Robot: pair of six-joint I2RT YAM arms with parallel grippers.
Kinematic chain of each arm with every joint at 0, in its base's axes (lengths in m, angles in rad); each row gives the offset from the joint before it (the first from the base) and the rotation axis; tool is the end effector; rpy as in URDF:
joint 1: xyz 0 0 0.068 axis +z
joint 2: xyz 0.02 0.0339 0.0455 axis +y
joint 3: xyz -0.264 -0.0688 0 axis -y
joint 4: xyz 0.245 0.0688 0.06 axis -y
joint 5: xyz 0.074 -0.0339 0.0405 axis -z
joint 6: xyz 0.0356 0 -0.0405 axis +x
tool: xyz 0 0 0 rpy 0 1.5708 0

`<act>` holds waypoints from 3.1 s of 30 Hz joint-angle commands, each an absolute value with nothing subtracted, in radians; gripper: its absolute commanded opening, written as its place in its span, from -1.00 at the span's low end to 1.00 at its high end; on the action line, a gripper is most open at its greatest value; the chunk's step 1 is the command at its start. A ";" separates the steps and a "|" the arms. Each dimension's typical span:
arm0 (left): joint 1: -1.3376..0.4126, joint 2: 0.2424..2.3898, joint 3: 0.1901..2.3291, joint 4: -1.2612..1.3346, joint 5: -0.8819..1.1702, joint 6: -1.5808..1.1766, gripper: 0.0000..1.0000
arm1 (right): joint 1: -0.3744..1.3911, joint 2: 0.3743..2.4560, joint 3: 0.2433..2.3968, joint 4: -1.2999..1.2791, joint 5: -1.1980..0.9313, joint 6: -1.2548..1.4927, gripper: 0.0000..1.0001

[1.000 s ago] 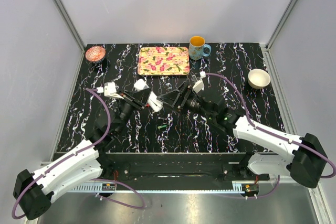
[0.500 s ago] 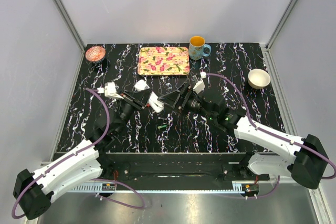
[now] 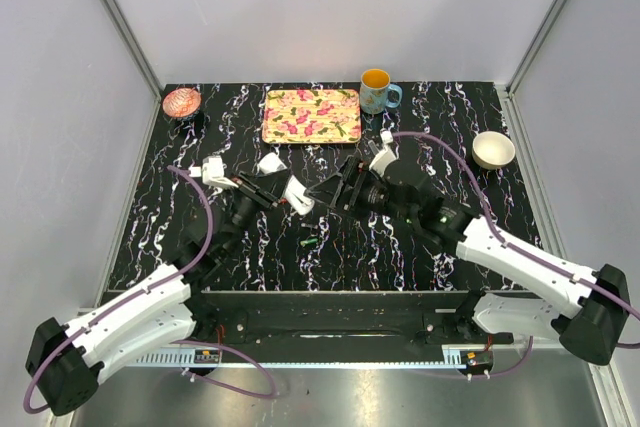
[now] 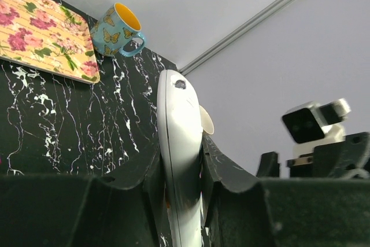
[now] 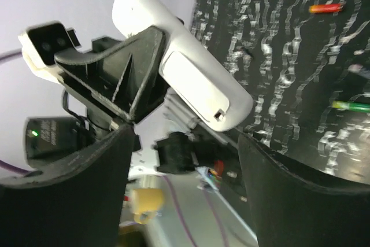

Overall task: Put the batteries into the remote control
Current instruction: Remove the battery cover from the remote control, then place the battery cover at the center of the board.

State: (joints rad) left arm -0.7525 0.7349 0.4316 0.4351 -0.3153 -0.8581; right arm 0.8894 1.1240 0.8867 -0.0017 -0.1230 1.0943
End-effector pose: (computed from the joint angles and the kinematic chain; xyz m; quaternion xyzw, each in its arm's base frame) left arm 0.1410 -0.1169 0.2888 -0.1523 0.6437 -0.4639 0.5893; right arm 0.1631 0.2081 0.3264 0.0425 0.7846 0.5426 0.2969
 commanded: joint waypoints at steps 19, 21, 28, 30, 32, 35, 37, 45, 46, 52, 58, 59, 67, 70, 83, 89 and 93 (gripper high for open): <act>-0.569 1.031 0.520 0.644 0.236 -1.141 -1.00 | 0.957 1.354 1.494 -0.825 0.115 0.379 0.54; -0.568 1.040 0.523 0.643 0.242 -1.141 -1.00 | 0.962 1.377 1.506 -0.827 0.118 0.371 0.54; -0.568 1.069 0.538 0.657 0.281 -1.146 -1.00 | 0.965 1.424 1.522 -0.812 0.091 0.354 0.53; -0.568 1.071 0.538 0.654 0.285 -1.146 -1.00 | 0.965 1.428 1.522 -0.804 0.081 0.350 0.51; -0.568 1.071 0.535 0.652 0.284 -1.144 -1.00 | 0.966 1.437 1.526 -0.804 0.069 0.347 0.44; -0.568 1.072 0.540 0.650 0.287 -1.146 -1.00 | 0.966 1.450 1.523 -0.802 0.055 0.339 0.37; -0.568 1.072 0.543 0.650 0.290 -1.146 -1.00 | 0.966 1.453 1.519 -0.799 0.049 0.336 0.32; -0.568 1.077 0.546 0.655 0.302 -1.152 -1.00 | 0.966 1.454 1.508 -0.795 0.022 0.327 0.20; -0.568 1.075 0.546 0.655 0.302 -1.152 -1.00 | 0.966 1.457 1.508 -0.792 0.020 0.328 0.17; -0.568 1.068 0.548 0.647 0.302 -1.149 -1.00 | 0.966 1.468 1.508 -0.793 0.002 0.325 0.07; -0.569 1.057 0.548 0.638 0.299 -1.144 -1.00 | 0.965 1.470 1.502 -0.785 0.003 0.330 -0.12; -0.568 1.057 0.546 0.637 0.299 -1.144 -1.00 | 0.966 1.470 1.502 -0.787 0.003 0.330 -0.15; -0.568 1.045 0.538 0.612 0.272 -1.121 -1.00 | 0.968 1.434 1.497 -0.784 0.003 0.345 -0.49; -0.568 1.043 0.541 0.601 0.262 -1.106 -1.00 | 0.966 1.407 1.494 -0.792 0.015 0.353 -0.62; -0.494 0.982 0.525 0.468 0.184 -0.994 -1.00 | 0.840 1.292 1.373 -0.798 0.241 0.425 -0.98; -0.462 0.833 0.459 0.398 0.215 -0.976 -1.00 | 0.693 1.414 1.206 -0.681 0.227 0.433 -1.00; -0.456 0.730 0.423 0.341 0.256 -0.971 -1.00 | 0.648 1.538 1.192 -0.628 0.244 0.410 -1.00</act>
